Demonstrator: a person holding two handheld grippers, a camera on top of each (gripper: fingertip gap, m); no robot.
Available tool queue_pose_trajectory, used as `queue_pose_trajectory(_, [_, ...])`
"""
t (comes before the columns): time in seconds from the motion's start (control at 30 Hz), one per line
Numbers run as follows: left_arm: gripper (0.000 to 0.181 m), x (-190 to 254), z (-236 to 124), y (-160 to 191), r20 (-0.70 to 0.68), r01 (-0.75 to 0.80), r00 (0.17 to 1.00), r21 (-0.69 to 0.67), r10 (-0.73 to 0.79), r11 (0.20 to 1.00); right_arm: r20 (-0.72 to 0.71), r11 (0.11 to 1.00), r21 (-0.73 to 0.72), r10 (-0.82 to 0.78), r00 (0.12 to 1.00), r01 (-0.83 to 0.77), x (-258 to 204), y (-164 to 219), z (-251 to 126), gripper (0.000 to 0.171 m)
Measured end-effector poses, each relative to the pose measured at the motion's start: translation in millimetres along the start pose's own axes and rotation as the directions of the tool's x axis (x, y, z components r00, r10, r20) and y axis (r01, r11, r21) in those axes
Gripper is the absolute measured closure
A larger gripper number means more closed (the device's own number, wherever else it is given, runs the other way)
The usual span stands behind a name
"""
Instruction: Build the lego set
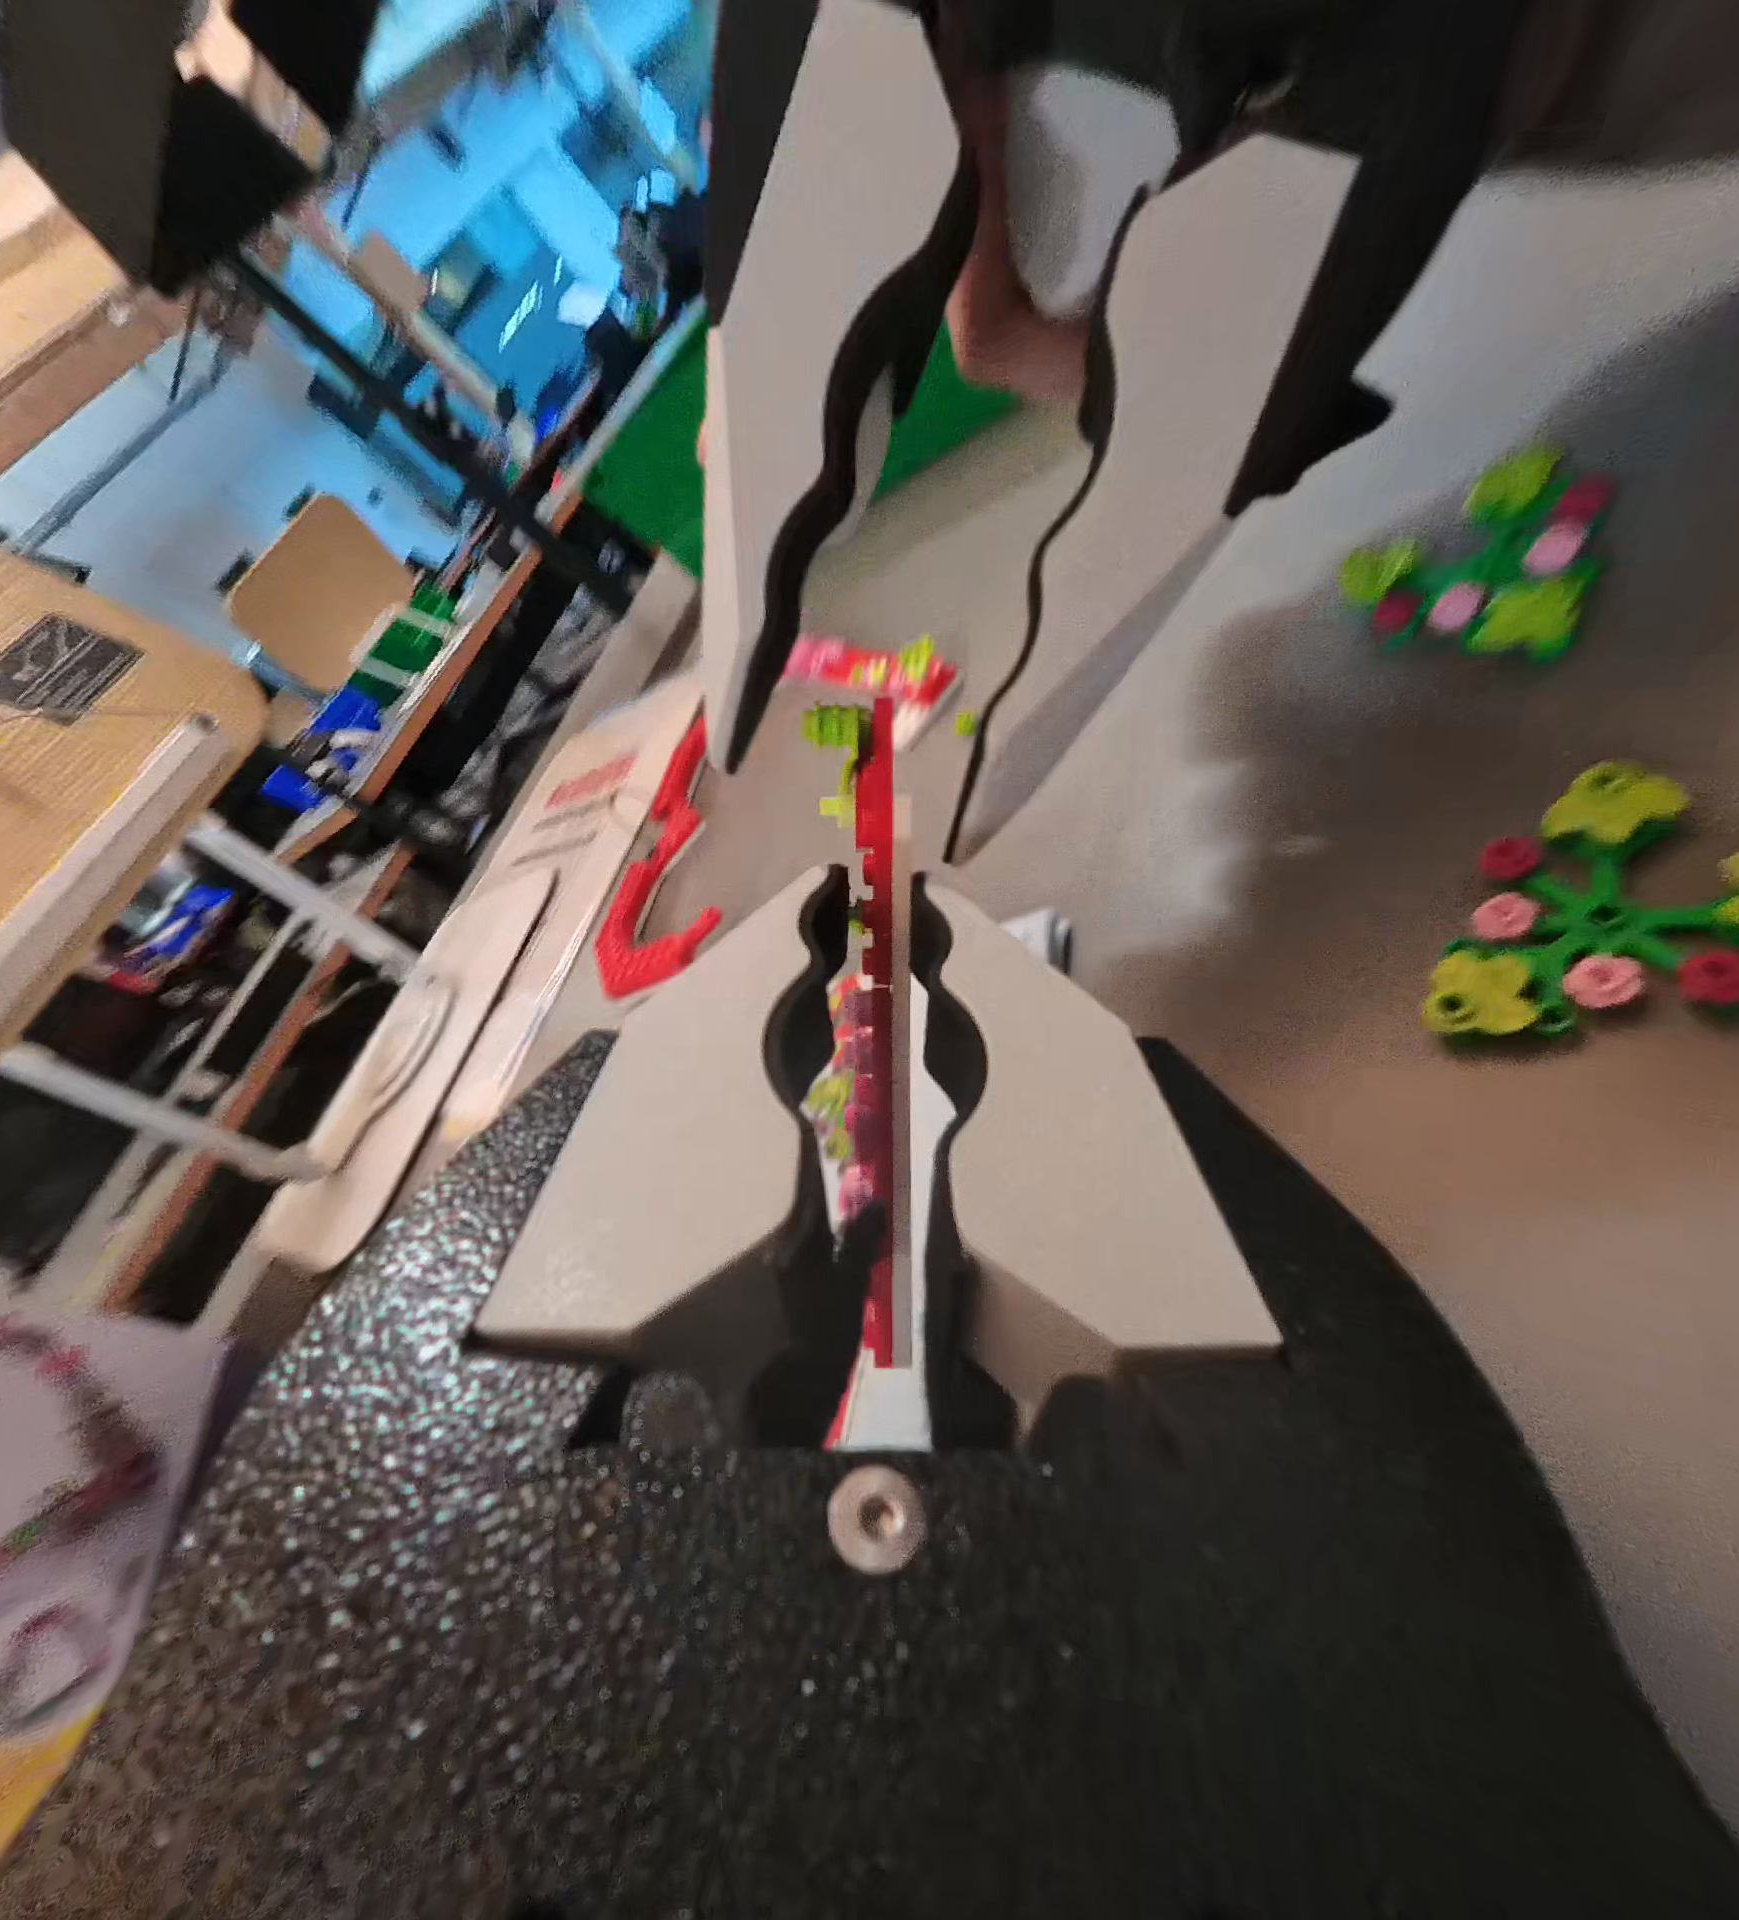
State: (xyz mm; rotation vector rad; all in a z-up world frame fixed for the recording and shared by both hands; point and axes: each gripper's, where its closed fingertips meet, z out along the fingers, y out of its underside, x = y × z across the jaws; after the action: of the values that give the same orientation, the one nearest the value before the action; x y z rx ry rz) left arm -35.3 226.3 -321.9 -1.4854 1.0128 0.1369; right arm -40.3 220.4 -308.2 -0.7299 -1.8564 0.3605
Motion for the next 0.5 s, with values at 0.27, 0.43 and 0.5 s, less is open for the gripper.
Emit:
queue_pose_trajectory(0.27, [0.173,-2.1,-39.7,-60.1,-0.301,0.377,0.917,0.432,-0.262,0.819,0.334,0.845,0.314,0.329,0.883,-0.433,3.1,-56.5,-42.7,0.136])
queue_pose_trajectory(0.43, [0.173,1.0,-46.3,-65.6,-0.398,0.460,0.871,0.451,-0.289,0.765,0.372,0.759,0.426,0.349,0.860,-0.492,12.2,-73.6,-53.5,0.139])
queue_pose_trajectory(0.5, [0.173,3.3,-46.4,-66.4,-0.413,0.468,0.864,0.448,-0.288,0.761,0.389,0.728,0.459,0.351,0.852,-0.510,14.7,-79.2,-57.8,0.144])
